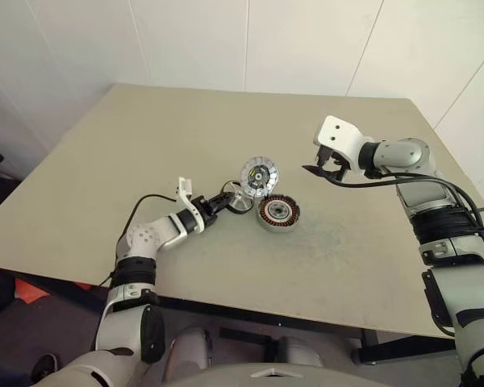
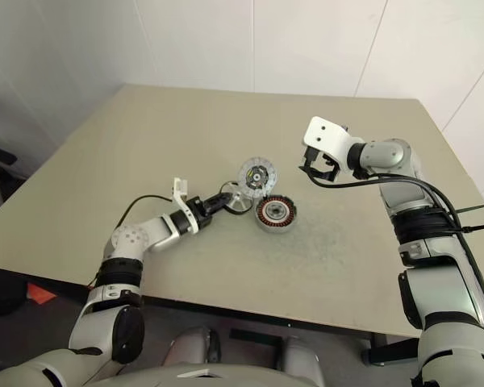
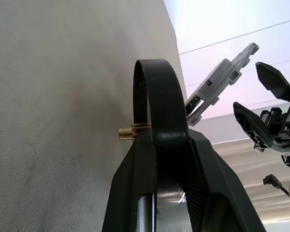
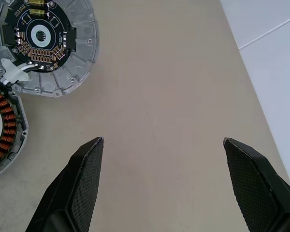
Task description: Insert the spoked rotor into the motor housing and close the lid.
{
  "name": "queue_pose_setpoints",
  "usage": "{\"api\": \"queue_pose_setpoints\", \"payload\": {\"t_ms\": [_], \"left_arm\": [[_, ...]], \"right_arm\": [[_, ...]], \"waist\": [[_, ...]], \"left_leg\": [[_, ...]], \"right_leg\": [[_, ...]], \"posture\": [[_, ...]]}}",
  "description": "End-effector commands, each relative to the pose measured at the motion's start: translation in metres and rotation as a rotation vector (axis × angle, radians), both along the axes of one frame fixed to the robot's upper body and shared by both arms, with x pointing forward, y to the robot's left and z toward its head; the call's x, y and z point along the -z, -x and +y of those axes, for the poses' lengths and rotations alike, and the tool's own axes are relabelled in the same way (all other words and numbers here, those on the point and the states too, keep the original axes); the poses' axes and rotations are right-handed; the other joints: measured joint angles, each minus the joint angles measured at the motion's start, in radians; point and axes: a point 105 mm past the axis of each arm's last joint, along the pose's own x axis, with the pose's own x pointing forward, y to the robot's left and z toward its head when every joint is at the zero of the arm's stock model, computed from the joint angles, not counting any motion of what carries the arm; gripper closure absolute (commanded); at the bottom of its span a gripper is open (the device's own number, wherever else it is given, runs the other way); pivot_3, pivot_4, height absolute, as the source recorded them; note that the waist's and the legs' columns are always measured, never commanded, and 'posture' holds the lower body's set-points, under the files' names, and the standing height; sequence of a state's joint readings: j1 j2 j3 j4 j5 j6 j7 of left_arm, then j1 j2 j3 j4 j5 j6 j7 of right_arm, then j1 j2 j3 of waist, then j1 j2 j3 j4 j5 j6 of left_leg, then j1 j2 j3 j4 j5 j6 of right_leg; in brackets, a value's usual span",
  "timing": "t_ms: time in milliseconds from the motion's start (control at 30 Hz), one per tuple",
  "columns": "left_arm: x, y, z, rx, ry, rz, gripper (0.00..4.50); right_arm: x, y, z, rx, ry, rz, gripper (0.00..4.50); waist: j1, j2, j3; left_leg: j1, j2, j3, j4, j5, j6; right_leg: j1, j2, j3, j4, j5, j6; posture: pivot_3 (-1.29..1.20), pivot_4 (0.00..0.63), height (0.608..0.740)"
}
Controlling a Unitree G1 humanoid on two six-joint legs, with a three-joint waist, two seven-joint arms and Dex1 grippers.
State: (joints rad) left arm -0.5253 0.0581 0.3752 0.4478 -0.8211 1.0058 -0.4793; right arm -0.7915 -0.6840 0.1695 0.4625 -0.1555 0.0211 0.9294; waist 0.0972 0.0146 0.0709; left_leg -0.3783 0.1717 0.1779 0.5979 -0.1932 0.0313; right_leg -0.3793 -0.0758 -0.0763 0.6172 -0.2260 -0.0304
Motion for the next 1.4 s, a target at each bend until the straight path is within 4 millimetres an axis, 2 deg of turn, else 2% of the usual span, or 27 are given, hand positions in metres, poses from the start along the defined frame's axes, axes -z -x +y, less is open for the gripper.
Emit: {"api": "queue_pose_setpoints", "payload": {"t_ms": [33, 167, 300, 433, 600, 667, 767, 867, 1167, 1400], "left_arm": [[-0.013, 0.004, 0.009, 0.001, 0.023, -0.044, 4.1], [-0.011, 0.022, 0.03, 0.01, -0.011, -0.034, 4.1], [-0.008, 0.041, 0.034, 0.075, -0.052, -0.016, 4.1], [-0.022, 0.051, 0.014, 0.181, -0.012, -0.041, 4.1], [-0.051, 0.039, -0.034, 0.319, 0.103, -0.07, 4.1], [-0.055, 0.037, -0.051, 0.366, 0.127, -0.055, 4.1], [-0.058, 0.03, -0.066, 0.387, 0.145, -0.052, 4.1], [-0.053, 0.026, -0.08, 0.408, 0.132, -0.029, 4.1], [-0.026, 0.023, -0.095, 0.403, 0.095, 0.052, 4.1], [-0.024, 0.016, -0.098, 0.359, 0.127, 0.058, 4.1]], "right_arm": [[-0.016, -0.001, 0.004, -0.016, -0.003, -0.063, 0.0], [-0.016, -0.001, 0.001, -0.009, -0.001, -0.063, 0.0], [-0.017, -0.002, -0.004, 0.009, 0.0, -0.063, 0.0], [-0.017, -0.004, -0.013, 0.041, 0.012, -0.056, 0.0], [-0.017, -0.007, -0.018, 0.058, 0.032, -0.056, 0.0], [-0.017, -0.007, -0.018, 0.058, 0.032, -0.057, 0.0], [-0.017, -0.005, -0.019, 0.061, 0.032, -0.059, 0.0], [-0.018, -0.003, -0.022, 0.071, 0.031, -0.064, 0.0], [-0.017, 0.002, -0.029, 0.097, 0.029, -0.065, 0.0], [-0.017, 0.002, -0.026, 0.092, 0.027, -0.065, 0.0]], "waist": [[-0.001, 0.0, 0.0], [-0.003, 0.0, 0.0], [-0.001, 0.0, 0.0], [0.003, 0.0, 0.0], [0.004, -0.001, 0.0], [0.002, -0.001, 0.0], [-0.006, -0.001, 0.0], [-0.004, -0.001, 0.0], [0.003, -0.001, 0.0], [0.004, -0.001, 0.0]], "left_leg": [[0.0, 0.0, 0.0, 0.0, 0.0, 0.0], [0.0, 0.0, 0.0, 0.0, 0.0, 0.0], [0.0, 0.0, 0.0, 0.0, 0.0, -0.001], [0.0, -0.001, 0.0, 0.001, 0.001, -0.002], [0.0, -0.001, 0.0, 0.002, 0.002, -0.003], [0.001, -0.001, 0.0, 0.002, 0.002, -0.003], [0.003, 0.0, 0.0, 0.001, 0.002, -0.003], [0.0, 0.0, 0.0, 0.0, 0.004, -0.001], [-0.006, -0.001, 0.0, 0.005, 0.001, 0.007], [-0.005, -0.001, 0.0, 0.007, 0.001, 0.006]], "right_leg": [[0.0, 0.0, 0.0, 0.0, 0.0, 0.0], [-0.001, 0.0, 0.0, 0.001, 0.0, 0.0], [-0.002, 0.0, 0.0, 0.002, 0.0, 0.0], [0.0, 0.0, 0.001, 0.002, 0.0, 0.0], [0.002, 0.0, 0.001, 0.002, 0.0, 0.0], [0.002, 0.0, 0.001, 0.002, 0.0, 0.0], [0.003, 0.0, 0.001, 0.002, 0.0, 0.0], [-0.002, 0.001, 0.001, 0.002, 0.0, 0.0], [-0.005, -0.001, 0.001, 0.003, 0.0, 0.0], [-0.003, -0.001, 0.001, 0.005, 0.0, 0.0]], "posture": [[0.0, 0.0, 0.74], [0.0, 0.0, 0.74], [0.0, 0.0, 0.74], [0.0, 0.0, 0.74], [0.0, 0.0, 0.74], [0.0, 0.0, 0.74], [0.0, 0.0, 0.74], [0.0, 0.0, 0.74], [0.0, 0.0, 0.74], [0.0, 0.0, 0.74]]}}
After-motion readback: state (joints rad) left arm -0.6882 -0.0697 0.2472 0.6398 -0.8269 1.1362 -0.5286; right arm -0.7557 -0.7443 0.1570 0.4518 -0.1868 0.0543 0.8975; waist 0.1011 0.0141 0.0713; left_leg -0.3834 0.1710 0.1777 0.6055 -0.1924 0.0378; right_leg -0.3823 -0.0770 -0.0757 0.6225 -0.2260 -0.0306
